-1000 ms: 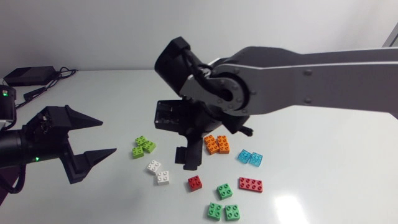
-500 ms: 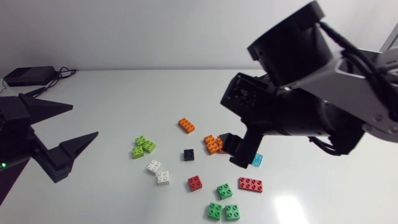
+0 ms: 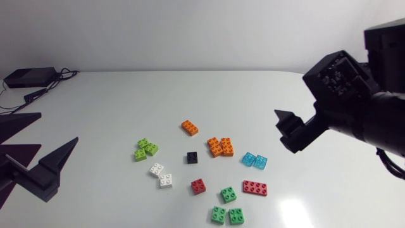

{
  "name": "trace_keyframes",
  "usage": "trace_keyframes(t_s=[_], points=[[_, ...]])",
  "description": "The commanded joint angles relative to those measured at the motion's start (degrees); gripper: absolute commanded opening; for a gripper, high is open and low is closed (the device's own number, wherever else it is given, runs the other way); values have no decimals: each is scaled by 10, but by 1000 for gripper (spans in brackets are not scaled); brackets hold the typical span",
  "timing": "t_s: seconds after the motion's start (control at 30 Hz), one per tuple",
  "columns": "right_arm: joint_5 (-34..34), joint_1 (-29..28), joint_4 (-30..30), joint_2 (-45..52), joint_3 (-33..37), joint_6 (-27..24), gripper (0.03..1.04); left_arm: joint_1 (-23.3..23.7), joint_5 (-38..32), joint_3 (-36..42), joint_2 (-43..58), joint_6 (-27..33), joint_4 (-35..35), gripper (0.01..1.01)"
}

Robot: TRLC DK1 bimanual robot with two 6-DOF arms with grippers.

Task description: Separate the duplo bricks

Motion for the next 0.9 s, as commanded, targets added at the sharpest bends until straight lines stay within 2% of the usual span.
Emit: trace_keyframes(t_s=[0.0,0.2,0.37,0.5,0.6,0.73,0.87], points=[[25,-13,17,-27,-27,16,993,-4,-14,-26,-24,-23,5,989],[65,-50,47,-80,-64,15,993,-4,-50,-54,-48,-19,16,989],[67,-83,61,-139,-112,13,993,-5,-66,-73,-94,-18,26,989],[66,-104,85,-193,-153,-9,993,-8,-65,-94,-124,-29,30,989],[66,-118,86,-229,-176,-16,993,-4,-67,-101,-141,-50,40,989],[66,-135,118,-296,-221,-19,993,12,-97,-110,-151,-139,59,989],[67,-154,123,-344,-252,-22,993,12,-109,-113,-151,-146,72,989]])
